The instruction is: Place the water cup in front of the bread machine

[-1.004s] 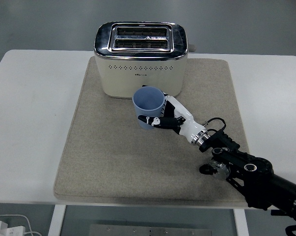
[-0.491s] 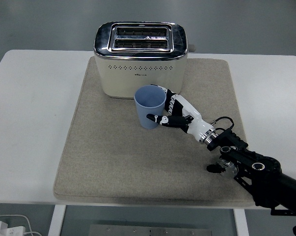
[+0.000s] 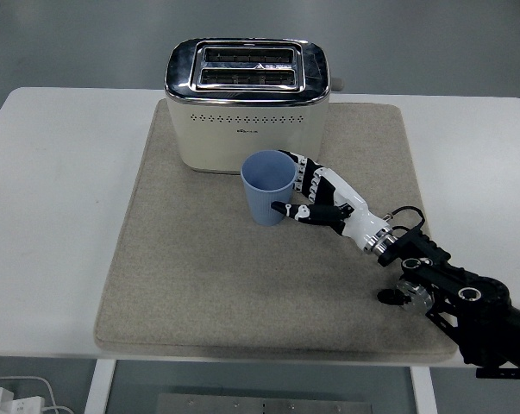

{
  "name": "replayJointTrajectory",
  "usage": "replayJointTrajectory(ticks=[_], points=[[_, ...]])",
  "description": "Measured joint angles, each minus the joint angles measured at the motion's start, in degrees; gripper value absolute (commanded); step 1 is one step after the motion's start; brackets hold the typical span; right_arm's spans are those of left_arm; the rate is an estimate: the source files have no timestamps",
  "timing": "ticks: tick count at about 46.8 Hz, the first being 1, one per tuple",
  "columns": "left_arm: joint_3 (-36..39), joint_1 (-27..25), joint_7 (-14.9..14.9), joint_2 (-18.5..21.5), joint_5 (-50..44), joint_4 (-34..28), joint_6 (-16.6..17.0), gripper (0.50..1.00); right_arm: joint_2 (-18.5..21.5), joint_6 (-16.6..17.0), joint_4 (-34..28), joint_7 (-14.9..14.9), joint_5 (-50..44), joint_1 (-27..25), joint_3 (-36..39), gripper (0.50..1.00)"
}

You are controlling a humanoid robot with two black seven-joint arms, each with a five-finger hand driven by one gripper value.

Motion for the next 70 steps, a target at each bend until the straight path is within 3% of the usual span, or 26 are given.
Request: replayJointTrajectory(ticks=[35, 70], points=[[0.00, 0.00, -0.04, 0.00, 0.00, 0.22, 0.00, 1.000, -4.23, 1.29, 0.39, 0.00, 1.56, -0.39, 0.08, 0.928], [0.00, 0.05, -0.01, 0.00, 0.00, -0.31, 0.00, 1.000, -15.54, 6.47, 0.84, 0.00, 11.84, 0.71, 2.50, 0.928]])
